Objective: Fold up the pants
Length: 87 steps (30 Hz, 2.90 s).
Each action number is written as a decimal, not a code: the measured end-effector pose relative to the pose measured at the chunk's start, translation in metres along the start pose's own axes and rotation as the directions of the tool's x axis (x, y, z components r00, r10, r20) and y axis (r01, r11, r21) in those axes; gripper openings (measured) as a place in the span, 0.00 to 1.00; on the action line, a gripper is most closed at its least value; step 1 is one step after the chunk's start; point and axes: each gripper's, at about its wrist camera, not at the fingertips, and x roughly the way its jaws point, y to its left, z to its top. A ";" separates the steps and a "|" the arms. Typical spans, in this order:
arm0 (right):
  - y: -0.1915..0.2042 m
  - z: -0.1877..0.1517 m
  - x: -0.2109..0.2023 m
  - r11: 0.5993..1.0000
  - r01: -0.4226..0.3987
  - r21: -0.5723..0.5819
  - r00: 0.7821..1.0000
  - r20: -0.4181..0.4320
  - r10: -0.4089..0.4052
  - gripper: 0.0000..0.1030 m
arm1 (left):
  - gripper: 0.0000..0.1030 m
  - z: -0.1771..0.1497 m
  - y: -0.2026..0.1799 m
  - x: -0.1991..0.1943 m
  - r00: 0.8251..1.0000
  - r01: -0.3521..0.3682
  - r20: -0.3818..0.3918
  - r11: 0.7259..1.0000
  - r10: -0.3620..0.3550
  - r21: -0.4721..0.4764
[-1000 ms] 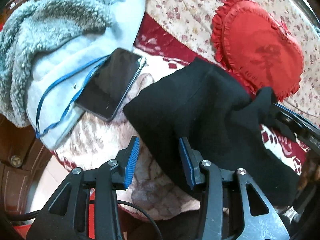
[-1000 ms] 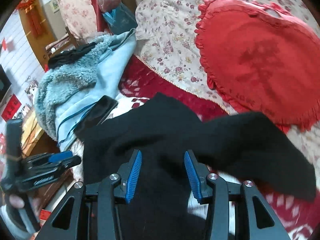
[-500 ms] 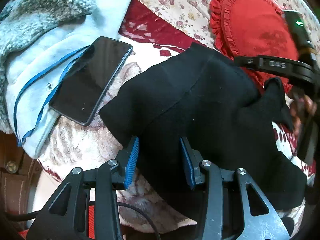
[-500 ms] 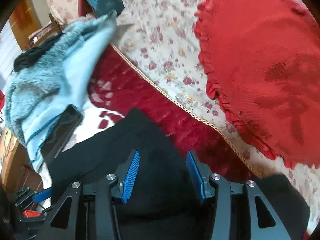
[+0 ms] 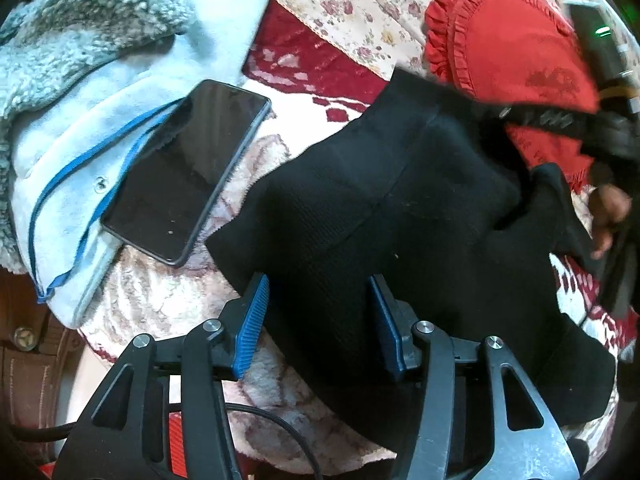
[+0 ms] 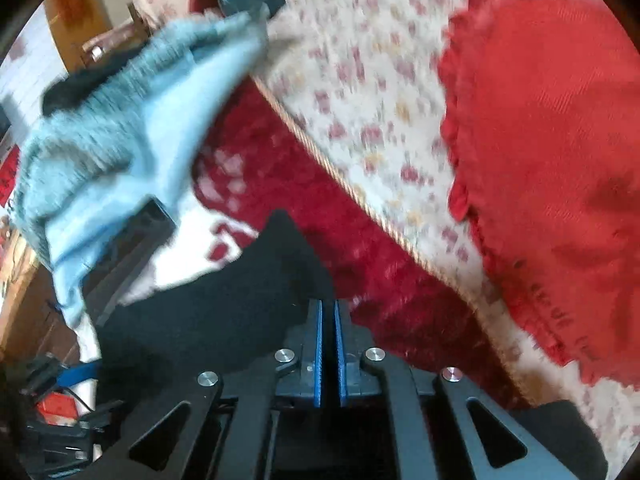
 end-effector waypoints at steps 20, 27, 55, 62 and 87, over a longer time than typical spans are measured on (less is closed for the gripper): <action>0.162 -0.086 -0.062 0.959 -0.281 0.034 0.958 0.063 0.279 0.05 | 0.49 -0.021 0.104 -0.069 0.992 -0.031 0.112 0.974 0.058 -0.226; 0.176 -0.113 -0.008 0.945 -0.304 0.120 0.949 -0.049 0.311 0.06 | 0.49 -0.024 0.097 -0.069 0.994 -0.009 0.101 0.977 0.031 -0.211; -0.026 -0.148 -0.096 0.973 0.086 0.214 0.986 -0.156 -0.053 0.44 | 0.49 -0.037 -0.058 -0.052 0.994 0.096 0.029 0.986 -0.101 0.139; -0.044 -0.238 -0.149 0.925 0.009 0.381 0.999 -0.044 0.008 0.44 | 0.49 -0.041 -0.061 -0.035 0.994 0.104 -0.025 0.989 -0.102 0.106; -0.219 -0.297 -0.181 0.703 -0.018 0.711 0.969 0.186 -0.163 0.35 | 0.49 -0.038 -0.068 -0.026 0.998 0.053 -0.046 0.991 -0.047 0.125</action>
